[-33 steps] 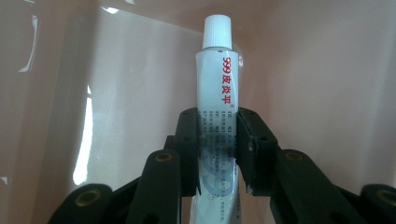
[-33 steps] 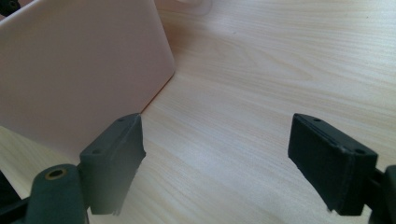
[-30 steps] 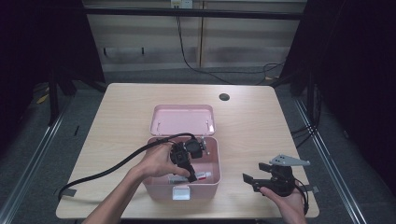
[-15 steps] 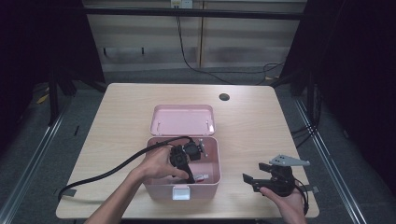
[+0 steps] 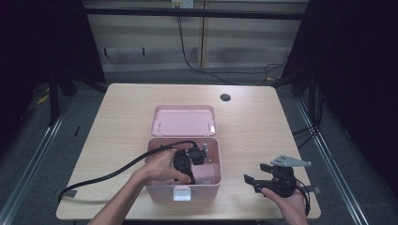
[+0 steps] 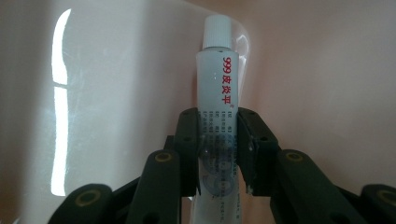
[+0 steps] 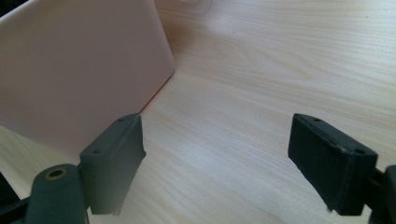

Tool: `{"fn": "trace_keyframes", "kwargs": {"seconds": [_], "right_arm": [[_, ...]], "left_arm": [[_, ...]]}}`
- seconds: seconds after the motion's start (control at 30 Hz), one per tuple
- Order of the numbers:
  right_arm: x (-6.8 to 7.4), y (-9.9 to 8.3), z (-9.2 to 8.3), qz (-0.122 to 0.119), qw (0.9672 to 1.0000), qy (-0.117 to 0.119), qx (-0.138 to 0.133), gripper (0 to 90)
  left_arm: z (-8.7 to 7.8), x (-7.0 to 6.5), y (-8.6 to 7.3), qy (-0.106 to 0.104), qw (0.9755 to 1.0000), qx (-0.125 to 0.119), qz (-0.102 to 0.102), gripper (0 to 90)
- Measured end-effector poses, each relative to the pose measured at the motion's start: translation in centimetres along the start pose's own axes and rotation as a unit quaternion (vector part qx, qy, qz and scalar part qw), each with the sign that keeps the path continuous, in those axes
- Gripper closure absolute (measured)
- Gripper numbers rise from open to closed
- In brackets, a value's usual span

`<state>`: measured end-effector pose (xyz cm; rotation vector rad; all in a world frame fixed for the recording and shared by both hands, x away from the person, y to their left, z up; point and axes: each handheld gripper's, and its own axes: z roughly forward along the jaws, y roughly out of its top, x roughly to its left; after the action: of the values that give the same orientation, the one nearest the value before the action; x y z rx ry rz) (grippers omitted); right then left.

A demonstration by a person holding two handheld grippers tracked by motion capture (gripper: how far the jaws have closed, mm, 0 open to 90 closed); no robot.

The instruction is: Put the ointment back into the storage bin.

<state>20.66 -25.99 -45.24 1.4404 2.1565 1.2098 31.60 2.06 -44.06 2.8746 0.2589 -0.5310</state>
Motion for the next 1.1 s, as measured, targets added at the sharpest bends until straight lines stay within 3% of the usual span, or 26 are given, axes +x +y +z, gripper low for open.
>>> {"fn": "trace_keyframes", "kwargs": {"seconds": [0.1, 0.43, 0.73, 1.1], "right_arm": [[0.0, 0.0, 0.0, 0.001, 1.0, -0.001, 0.0, 17.7], [0.0, 0.0, 0.0, 0.0, 1.0, -0.001, 0.0, 17.7], [0.0, 0.0, 0.0, -0.001, 1.0, 0.001, -0.001, 17.7], [0.0, 0.0, 0.0, -0.001, 1.0, 0.0, -0.001, 17.7]], "left_arm": [[0.4, 0.1, 0.1, 0.009, 0.9999, 0.013, 0.001, 71.2], [1.2, 0.4, 0.1, -0.008, 0.9998, 0.016, 0.004, 71.1], [1.8, 0.4, 0.0, -0.007, 0.9994, 0.033, 0.004, 70.8], [2.1, 0.7, 0.0, -0.017, 0.9994, 0.031, -0.007, 69.5]]}}
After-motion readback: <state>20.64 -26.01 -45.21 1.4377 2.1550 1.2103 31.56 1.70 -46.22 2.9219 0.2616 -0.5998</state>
